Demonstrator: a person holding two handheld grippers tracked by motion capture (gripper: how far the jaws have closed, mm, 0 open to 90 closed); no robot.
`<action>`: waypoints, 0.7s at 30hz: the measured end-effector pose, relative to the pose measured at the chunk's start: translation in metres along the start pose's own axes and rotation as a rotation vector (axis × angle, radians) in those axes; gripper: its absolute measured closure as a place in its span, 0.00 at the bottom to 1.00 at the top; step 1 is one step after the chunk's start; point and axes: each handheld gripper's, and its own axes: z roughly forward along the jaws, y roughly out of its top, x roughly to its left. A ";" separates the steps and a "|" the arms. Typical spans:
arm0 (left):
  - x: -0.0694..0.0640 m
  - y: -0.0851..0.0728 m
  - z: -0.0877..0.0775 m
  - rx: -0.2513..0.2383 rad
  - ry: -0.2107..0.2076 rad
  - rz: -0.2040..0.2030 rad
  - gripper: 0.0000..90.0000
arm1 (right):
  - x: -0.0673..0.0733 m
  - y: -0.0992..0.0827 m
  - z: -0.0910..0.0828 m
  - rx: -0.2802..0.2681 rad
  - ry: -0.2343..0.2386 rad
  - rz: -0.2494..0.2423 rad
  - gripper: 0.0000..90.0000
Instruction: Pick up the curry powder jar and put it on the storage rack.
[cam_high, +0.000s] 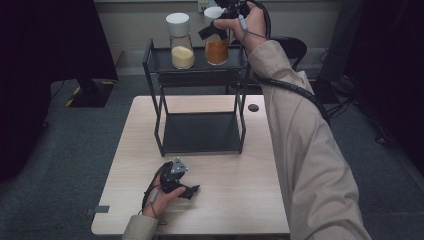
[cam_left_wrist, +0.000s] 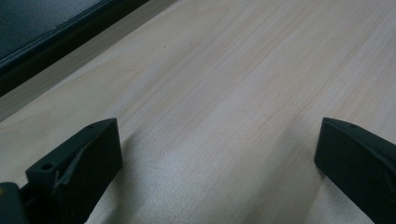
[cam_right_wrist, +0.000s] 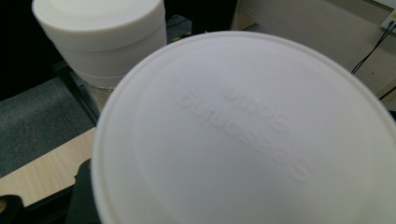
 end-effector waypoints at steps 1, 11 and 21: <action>0.000 0.000 0.000 0.001 -0.002 -0.001 0.00 | -0.001 0.000 0.002 -0.001 -0.001 0.001 0.40; 0.001 0.000 0.000 0.002 -0.003 0.001 0.00 | -0.008 0.000 0.017 0.015 -0.011 0.021 0.40; 0.001 0.000 0.000 0.001 -0.005 0.001 0.00 | -0.014 -0.006 0.023 -0.010 0.005 0.061 0.40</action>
